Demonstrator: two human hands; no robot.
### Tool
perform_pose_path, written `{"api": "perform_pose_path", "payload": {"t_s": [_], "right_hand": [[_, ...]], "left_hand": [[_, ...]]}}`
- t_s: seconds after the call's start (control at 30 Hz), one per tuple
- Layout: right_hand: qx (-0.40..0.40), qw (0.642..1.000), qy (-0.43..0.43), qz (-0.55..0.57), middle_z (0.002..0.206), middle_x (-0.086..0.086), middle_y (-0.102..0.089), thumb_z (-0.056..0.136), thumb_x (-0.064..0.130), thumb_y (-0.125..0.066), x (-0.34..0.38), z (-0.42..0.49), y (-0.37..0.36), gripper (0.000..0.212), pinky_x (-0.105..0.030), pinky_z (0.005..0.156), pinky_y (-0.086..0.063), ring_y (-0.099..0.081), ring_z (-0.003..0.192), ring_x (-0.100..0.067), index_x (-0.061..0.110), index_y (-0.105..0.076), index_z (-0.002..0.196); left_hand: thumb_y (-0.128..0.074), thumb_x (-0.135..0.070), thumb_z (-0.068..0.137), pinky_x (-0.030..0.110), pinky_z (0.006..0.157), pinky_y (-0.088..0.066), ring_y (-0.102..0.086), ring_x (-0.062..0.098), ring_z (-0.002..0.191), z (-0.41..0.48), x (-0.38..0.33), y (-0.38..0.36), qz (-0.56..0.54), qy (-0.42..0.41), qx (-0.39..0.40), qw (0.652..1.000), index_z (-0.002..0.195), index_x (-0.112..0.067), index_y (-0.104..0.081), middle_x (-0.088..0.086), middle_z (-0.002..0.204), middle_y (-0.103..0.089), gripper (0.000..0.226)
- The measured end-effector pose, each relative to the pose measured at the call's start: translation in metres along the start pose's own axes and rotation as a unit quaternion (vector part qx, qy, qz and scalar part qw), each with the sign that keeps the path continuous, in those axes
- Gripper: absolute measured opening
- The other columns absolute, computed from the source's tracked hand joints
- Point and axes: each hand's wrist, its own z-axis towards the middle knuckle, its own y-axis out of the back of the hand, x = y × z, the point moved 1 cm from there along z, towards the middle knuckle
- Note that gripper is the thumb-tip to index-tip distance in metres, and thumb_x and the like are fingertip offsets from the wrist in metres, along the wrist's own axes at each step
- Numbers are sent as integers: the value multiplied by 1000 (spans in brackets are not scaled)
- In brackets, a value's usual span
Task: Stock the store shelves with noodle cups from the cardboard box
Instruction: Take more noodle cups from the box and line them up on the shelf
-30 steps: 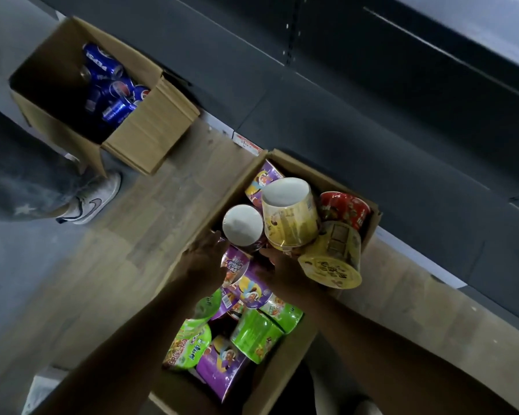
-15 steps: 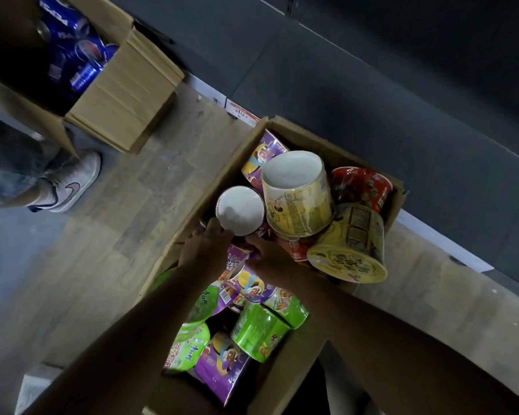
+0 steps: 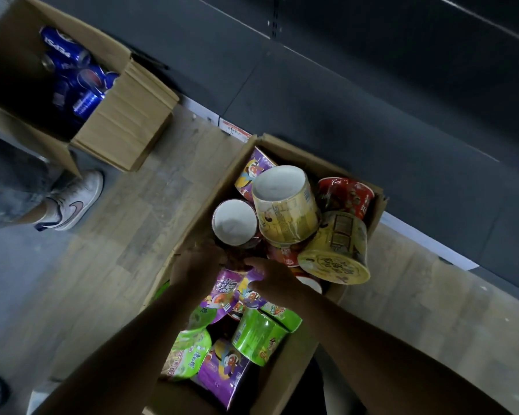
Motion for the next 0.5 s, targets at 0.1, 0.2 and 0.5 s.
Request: {"api": "perform_pose_path", "payload": {"t_s": [0.1,0.2,0.5], "right_hand": [[-13,1000,26,11,131,1,-58,84,16,-62,7,-18,9,50,-21,87,-43,-56,113,-15,25,-55,132],[-34,997,54,42,125,10,-63,79,29,-61,13,-42,21,45,-21,88,-46,-58,113,-4,28,-63,124],[-148,981,87,92,100,3,-74,82,40,-64,19,-126,74,30,-33,85,-52,-67,94,-8,25,-73,107]], "left_hand": [[-53,-34,84,28,73,-49,-62,25,101,-32,-44,45,50,-44,19,998,107,-24,-66,-1,109,-63,28],[-58,-27,89,31,90,-46,-57,24,113,-50,-78,74,106,-99,45,988,116,-19,-62,5,121,-60,29],[-63,-32,81,28,90,-44,-59,24,110,-110,-144,139,-12,-199,9,980,100,-9,-73,10,110,-67,32]]}}
